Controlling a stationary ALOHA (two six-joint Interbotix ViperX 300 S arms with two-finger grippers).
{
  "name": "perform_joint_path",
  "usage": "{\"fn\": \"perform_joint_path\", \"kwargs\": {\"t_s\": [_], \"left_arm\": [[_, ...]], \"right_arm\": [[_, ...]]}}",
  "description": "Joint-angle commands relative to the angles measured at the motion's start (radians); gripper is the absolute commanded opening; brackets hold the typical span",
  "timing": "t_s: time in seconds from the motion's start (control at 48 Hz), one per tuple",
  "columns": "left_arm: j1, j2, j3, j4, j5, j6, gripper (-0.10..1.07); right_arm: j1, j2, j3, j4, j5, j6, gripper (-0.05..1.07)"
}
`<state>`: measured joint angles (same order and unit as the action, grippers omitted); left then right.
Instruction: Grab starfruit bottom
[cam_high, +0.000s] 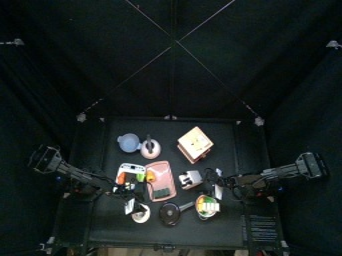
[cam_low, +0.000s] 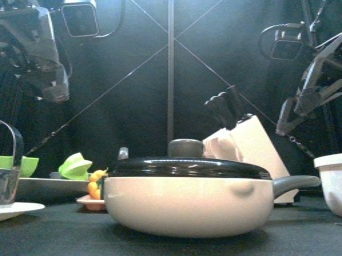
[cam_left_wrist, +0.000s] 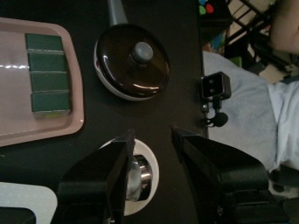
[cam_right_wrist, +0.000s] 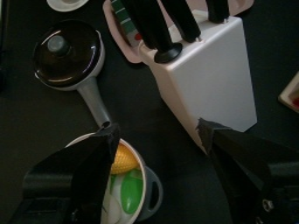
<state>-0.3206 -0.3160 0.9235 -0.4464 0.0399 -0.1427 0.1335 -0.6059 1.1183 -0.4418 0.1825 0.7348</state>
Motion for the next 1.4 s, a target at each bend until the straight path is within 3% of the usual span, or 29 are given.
{"fn": "perform_joint_path", "kwargs": {"t_s": [0.0,0.146,0.271,0.562,0.688,0.854,0.958,1.104,1.271,1.375], "left_arm": [[0.021,-0.038,-0.023,-0.018,0.002,0.002,0.78],[0.043,-0.066,-0.034,-0.02,0.058,0.0,0.78],[0.067,-0.072,-0.075,-0.012,0.175,0.0,0.78],[0.074,-0.025,-0.198,0.1,0.433,-0.008,0.77],[0.078,0.005,-0.241,0.17,0.526,-0.058,0.77],[0.067,0.018,-0.282,0.362,0.646,-0.209,0.77],[0.048,0.015,-0.29,0.541,0.727,-0.354,0.77],[0.017,0.0,-0.273,0.712,0.816,-0.592,0.78],[-0.032,-0.012,-0.198,0.819,0.834,-0.781,0.8],[-0.046,-0.015,-0.143,0.842,0.825,-0.844,0.83]], "right_arm": [[-0.002,-0.003,-0.011,0.002,-0.008,0.002,1.0],[-0.002,-0.003,-0.011,0.0,-0.008,0.002,1.0],[-0.002,-0.002,-0.011,0.002,-0.008,0.002,1.0],[-0.002,0.005,-0.011,0.005,-0.008,0.002,1.0],[-0.002,0.012,-0.011,0.005,-0.009,0.002,1.0],[-0.002,0.015,-0.011,0.005,-0.008,0.002,1.0],[-0.002,0.015,-0.011,0.005,-0.009,0.002,1.0],[-0.002,0.015,-0.011,0.003,-0.009,0.002,1.0],[-0.002,0.015,-0.011,0.002,-0.009,0.002,1.0],[-0.002,0.017,-0.011,0.002,-0.009,0.002,1.0]]}}
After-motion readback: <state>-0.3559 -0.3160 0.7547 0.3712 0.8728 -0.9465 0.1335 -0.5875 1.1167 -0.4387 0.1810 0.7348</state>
